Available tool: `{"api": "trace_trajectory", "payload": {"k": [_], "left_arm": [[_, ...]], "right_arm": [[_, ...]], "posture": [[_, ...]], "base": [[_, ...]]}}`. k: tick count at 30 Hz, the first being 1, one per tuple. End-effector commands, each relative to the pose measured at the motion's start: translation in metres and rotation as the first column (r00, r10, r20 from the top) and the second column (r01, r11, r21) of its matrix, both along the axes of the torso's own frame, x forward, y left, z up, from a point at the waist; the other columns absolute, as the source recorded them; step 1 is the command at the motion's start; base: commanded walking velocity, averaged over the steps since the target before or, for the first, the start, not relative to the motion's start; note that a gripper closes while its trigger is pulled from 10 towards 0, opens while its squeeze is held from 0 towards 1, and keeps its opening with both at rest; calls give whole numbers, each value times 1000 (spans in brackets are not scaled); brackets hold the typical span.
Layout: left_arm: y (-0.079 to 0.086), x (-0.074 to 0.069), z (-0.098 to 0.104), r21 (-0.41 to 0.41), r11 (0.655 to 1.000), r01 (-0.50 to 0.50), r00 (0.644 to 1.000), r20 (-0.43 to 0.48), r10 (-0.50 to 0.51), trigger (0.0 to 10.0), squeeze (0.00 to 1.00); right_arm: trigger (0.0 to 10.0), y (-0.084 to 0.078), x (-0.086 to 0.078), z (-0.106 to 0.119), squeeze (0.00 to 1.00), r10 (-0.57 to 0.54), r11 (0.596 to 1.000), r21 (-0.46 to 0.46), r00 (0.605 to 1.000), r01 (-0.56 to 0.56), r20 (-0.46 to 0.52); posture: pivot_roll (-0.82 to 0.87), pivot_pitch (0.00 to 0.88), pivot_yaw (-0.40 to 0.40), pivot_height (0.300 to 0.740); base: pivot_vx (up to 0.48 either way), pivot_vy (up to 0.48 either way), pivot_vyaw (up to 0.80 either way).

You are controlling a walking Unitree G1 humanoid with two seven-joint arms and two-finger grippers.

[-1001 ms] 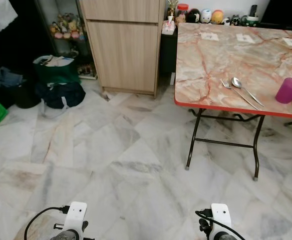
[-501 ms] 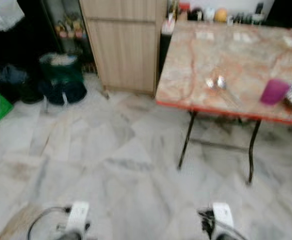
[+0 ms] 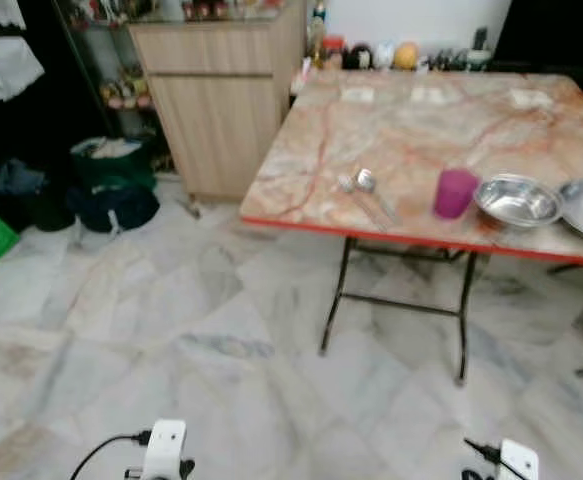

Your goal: Setting the table

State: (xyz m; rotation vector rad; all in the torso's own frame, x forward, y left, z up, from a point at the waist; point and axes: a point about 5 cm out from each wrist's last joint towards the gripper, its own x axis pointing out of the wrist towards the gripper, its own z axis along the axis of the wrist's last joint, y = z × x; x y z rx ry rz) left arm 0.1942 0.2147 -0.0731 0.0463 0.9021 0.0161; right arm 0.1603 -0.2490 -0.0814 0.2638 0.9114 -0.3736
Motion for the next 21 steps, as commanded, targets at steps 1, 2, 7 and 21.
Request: {"api": "trace_trajectory", "payload": {"k": [1,2,7,21], "left_arm": [[8,-9,-3,4,1000,-31,999,-32,31,10000,0],[7,-9,-4,4,999,-32,999,-34,32,10000,0],[7,-10,-4,3,1000,-30,999,-38,30,10000,0],[7,-13,-6,-1,999,-47,998,-44,47,10000,0]], "right_arm": [[10000,11,1,-3,0,7,1000,26,1000,-7,-6],[10000,15,3,-3,0,11,1000,28,1000,-11,-6],[10000,23,6,-4,0,23,999,32,1000,-23,-9],[10000,36,15,-3,0,40,999,36,999,-39,-4]], "posture": [[82,0,33,740],[81,0,33,740],[80,0,33,740],[78,0,27,740]], "base": [[0,-480,0],[0,-480,0],[0,-480,0],[0,-294,0]]}}
